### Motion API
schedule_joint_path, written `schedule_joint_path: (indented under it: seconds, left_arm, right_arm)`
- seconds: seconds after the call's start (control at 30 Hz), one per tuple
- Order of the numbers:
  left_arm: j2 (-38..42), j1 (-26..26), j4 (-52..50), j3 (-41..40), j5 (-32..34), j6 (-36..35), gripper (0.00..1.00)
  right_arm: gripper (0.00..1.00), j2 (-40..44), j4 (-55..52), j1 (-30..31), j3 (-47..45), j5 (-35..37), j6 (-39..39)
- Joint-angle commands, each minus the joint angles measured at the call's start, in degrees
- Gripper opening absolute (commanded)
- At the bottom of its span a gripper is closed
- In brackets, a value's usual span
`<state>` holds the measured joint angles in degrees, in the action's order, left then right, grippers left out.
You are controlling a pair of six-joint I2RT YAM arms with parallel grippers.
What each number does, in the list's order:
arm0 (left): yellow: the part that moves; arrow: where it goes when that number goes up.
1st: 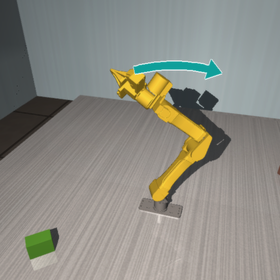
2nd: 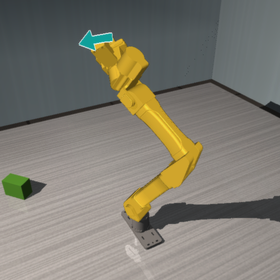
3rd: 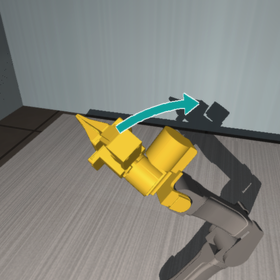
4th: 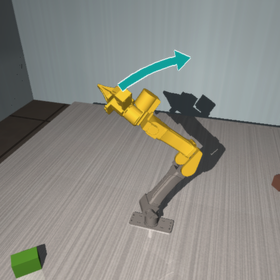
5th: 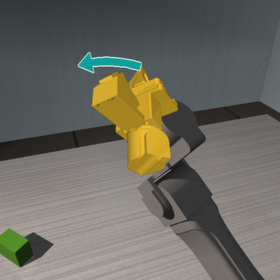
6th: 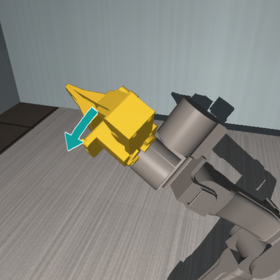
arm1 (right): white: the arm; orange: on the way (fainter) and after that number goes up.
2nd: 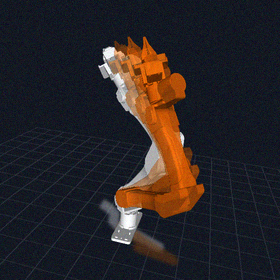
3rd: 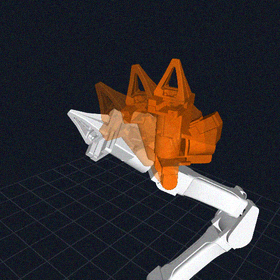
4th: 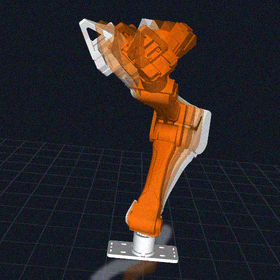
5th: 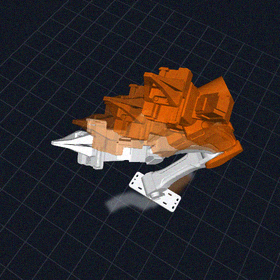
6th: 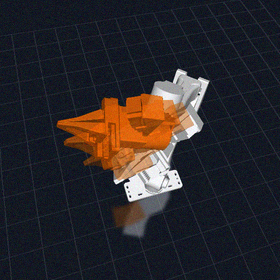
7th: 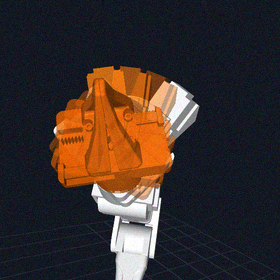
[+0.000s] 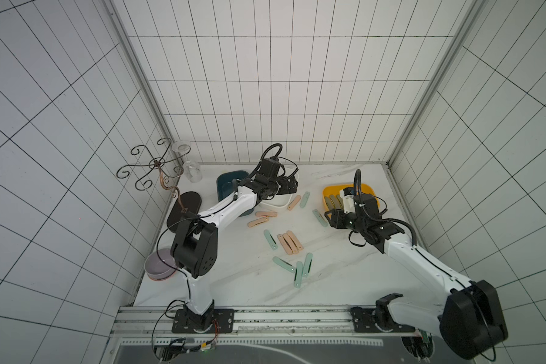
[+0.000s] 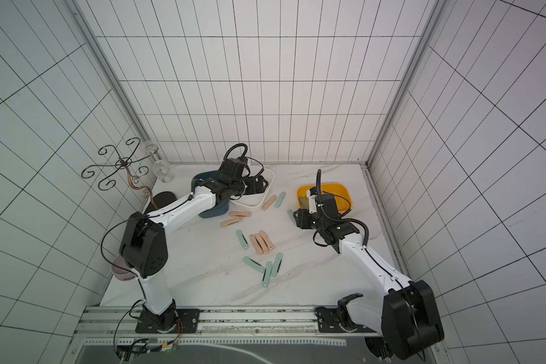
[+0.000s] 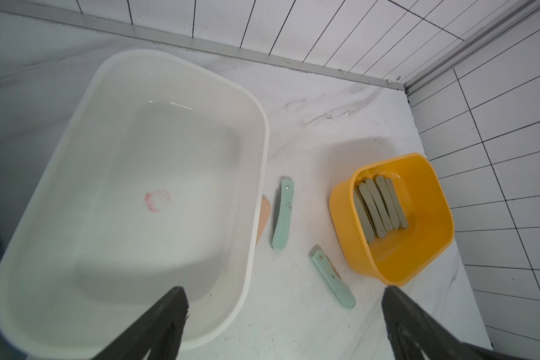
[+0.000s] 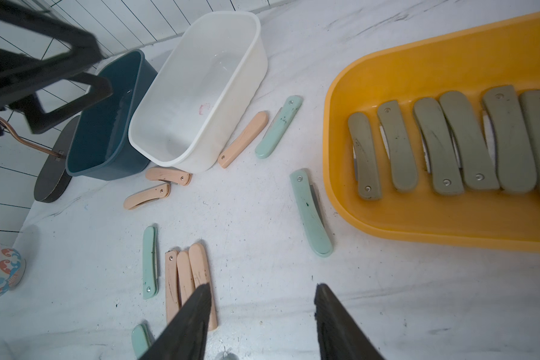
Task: Place the fruit knives into the storage box by color
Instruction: Adjust the storage box at the center of the board.
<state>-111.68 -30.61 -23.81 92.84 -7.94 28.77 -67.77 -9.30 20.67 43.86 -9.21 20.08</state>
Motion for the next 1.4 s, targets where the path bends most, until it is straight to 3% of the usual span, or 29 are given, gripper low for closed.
schedule_joint_path:
  seconds: [0.0,0.3,0.63,0.97,1.37]
  left_arm:
    - [-7.2,-0.1,-3.1,7.4,-1.5,-2.3,0.97]
    - [-20.8,-0.3,-8.3,23.5,-4.4,-3.9,0.97]
    - [-26.3,-1.3,-8.2,28.6,-9.4,-2.8,0.97]
    - [-24.3,-3.7,-8.1,24.8,-13.4,-5.1,0.97]
    - [-14.6,-5.5,-4.8,9.9,-17.8,-5.6,0.97]
  right_arm:
    - [0.55,1.5,-3.1,0.3,-2.7,2.1,-1.3]
    - [0.56,3.6,-5.4,0.3,-3.6,4.6,-2.4]
    - [0.56,4.2,-6.5,0.3,-3.2,5.4,-2.8]
    - [0.56,4.7,-6.8,0.4,-3.8,5.2,-2.6]
    - [0.56,5.2,-6.8,0.4,-4.0,5.1,-2.0]
